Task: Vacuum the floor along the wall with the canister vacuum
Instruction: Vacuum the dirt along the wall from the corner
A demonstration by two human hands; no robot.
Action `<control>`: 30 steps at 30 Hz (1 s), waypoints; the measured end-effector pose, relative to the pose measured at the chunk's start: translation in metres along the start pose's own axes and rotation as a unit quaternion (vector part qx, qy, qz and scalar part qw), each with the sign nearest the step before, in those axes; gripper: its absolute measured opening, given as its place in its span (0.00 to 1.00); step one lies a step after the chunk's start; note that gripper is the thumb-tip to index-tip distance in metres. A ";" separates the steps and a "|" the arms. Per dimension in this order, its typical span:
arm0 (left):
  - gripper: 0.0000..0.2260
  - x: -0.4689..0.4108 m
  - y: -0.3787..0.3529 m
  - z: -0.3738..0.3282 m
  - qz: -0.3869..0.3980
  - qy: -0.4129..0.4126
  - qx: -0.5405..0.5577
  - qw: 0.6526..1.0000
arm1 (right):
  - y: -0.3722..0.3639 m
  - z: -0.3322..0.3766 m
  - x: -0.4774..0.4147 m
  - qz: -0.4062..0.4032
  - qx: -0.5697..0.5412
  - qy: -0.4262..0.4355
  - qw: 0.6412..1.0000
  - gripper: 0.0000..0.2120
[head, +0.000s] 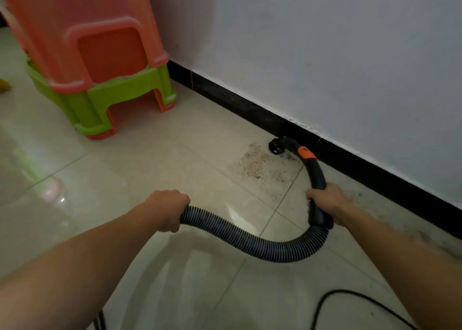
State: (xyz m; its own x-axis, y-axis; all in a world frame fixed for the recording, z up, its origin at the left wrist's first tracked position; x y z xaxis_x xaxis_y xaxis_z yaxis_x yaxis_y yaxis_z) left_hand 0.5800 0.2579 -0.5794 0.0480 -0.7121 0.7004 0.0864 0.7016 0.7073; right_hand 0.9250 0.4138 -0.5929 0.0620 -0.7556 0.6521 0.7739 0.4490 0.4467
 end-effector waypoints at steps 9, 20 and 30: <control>0.11 -0.012 0.026 0.020 -0.031 0.014 -0.013 0.999 | -0.029 0.006 -0.002 -0.004 0.008 0.022 1.000 0.16; 0.14 0.002 0.032 -0.002 0.017 0.008 0.017 1.000 | -0.008 0.001 0.017 0.032 0.056 0.013 0.998 0.16; 0.15 0.007 0.036 -0.027 0.029 -0.032 0.003 0.999 | 0.010 -0.013 0.039 0.068 0.066 0.020 0.995 0.14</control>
State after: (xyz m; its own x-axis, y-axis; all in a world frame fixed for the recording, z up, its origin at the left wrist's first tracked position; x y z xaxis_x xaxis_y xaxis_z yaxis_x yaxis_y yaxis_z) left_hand 0.6107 0.2774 -0.5513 -0.0107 -0.6667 0.7453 0.0796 0.7424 0.6652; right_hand 0.9429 0.3830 -0.5712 0.1873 -0.7011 0.6881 0.6673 0.6048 0.4347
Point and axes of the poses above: each hand's wrist, its own x-axis away from the middle knuckle, its own y-axis out of the back of the hand, z = x × y, the point moved 1 cm from there along -x, towards the middle knuckle, and after that the axes turned 15 degrees about z, right-handed, at the moved point
